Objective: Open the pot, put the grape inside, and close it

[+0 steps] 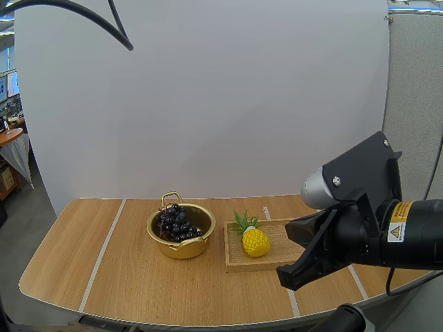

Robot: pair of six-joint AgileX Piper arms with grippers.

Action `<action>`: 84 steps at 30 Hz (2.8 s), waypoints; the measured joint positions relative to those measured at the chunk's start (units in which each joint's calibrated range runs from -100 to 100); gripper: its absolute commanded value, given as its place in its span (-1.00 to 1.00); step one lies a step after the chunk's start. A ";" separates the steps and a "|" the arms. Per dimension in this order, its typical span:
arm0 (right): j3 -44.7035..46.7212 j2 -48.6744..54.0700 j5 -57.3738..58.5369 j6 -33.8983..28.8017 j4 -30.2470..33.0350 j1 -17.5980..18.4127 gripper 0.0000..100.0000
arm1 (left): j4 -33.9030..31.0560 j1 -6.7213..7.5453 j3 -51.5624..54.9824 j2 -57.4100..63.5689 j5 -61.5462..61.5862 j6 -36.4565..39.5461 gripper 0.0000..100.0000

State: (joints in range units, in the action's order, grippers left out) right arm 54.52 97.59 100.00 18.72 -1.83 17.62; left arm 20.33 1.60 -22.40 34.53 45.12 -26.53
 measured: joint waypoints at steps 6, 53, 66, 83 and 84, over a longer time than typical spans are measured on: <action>0.00 0.00 0.00 0.00 -0.11 0.00 -1.00 | 0.00 0.00 0.00 0.00 0.00 0.00 -1.00; 0.00 0.00 0.00 0.00 -0.21 0.00 -1.00 | -1.90 0.00 19.75 2.45 54.88 -1.77 -1.00; 0.00 0.00 0.00 0.00 -0.21 0.00 -1.00 | -2.17 0.00 38.77 0.48 54.88 -6.26 -1.00; 0.00 0.00 0.00 0.00 -0.21 0.00 -1.00 | 3.06 0.00 52.14 -15.03 39.26 -14.54 -1.00; 0.00 0.00 0.00 0.00 -0.21 0.00 -1.00 | 3.83 0.00 53.24 -16.05 37.04 -15.56 -1.00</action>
State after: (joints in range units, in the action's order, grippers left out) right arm 54.52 97.59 100.00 18.72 -2.04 17.62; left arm 24.16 1.60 30.84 18.48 82.16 -42.09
